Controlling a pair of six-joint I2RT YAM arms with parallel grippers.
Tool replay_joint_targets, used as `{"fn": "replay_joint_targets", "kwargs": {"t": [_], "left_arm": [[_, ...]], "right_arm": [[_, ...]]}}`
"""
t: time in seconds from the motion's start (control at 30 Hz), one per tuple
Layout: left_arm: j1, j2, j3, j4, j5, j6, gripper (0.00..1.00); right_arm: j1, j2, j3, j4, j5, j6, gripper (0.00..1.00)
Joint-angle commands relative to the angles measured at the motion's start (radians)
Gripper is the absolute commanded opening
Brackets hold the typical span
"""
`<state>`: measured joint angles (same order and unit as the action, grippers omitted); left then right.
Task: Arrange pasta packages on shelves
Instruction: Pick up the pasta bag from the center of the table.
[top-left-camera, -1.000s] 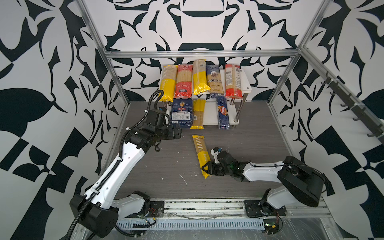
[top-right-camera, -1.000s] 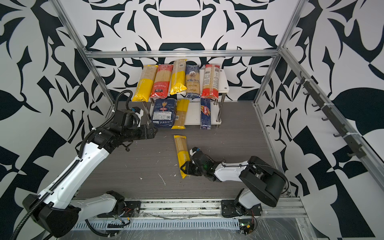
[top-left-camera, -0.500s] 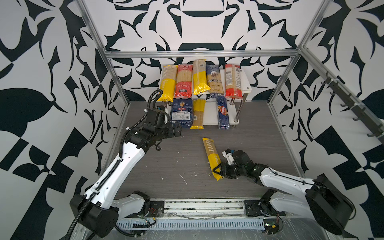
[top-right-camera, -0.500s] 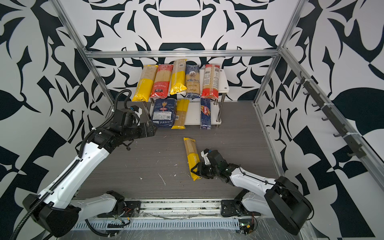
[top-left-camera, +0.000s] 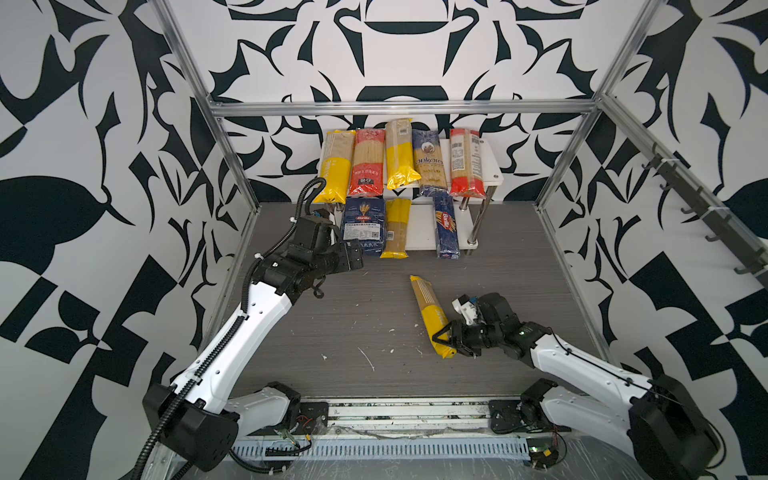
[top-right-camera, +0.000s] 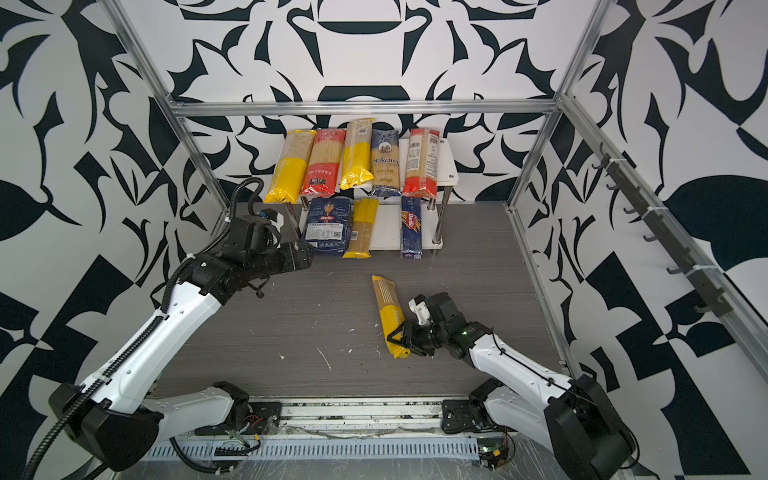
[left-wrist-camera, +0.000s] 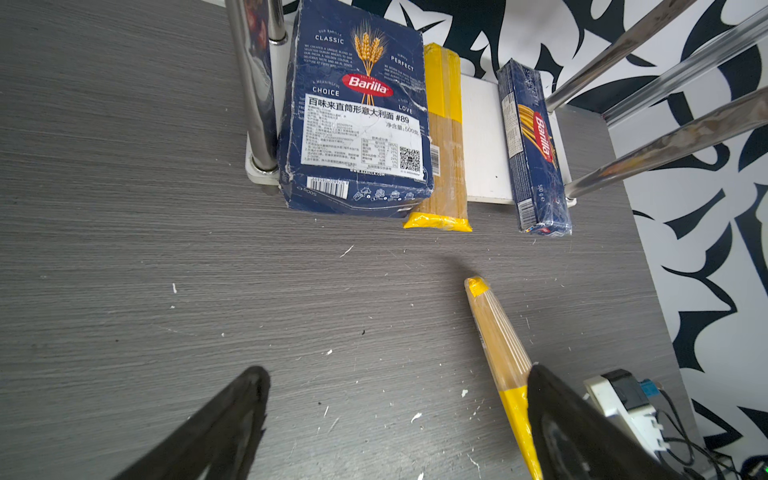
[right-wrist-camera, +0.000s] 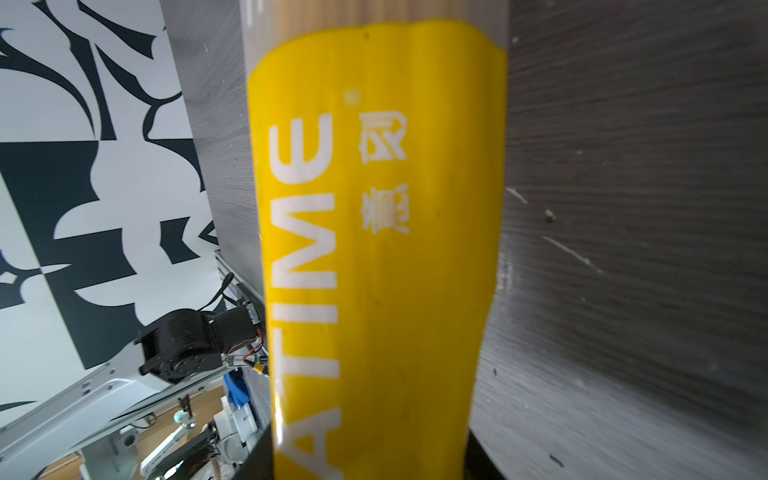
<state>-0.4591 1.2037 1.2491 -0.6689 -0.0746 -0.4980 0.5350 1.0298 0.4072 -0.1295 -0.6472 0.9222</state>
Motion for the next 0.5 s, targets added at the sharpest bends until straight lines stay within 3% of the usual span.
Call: {"fn": "replay_joint_targets", "kwargs": {"t": [0.0, 0.47], "left_arm": [[0.003, 0.009, 0.023, 0.016, -0.016, -0.007, 0.99], [0.004, 0.039, 0.059, 0.021, -0.026, 0.015, 0.99]], "right_arm": [[-0.017, -0.049, 0.089, 0.075, -0.083, -0.029, 0.0], [-0.051, -0.047, 0.164, 0.091, -0.135, -0.039, 0.0]]}}
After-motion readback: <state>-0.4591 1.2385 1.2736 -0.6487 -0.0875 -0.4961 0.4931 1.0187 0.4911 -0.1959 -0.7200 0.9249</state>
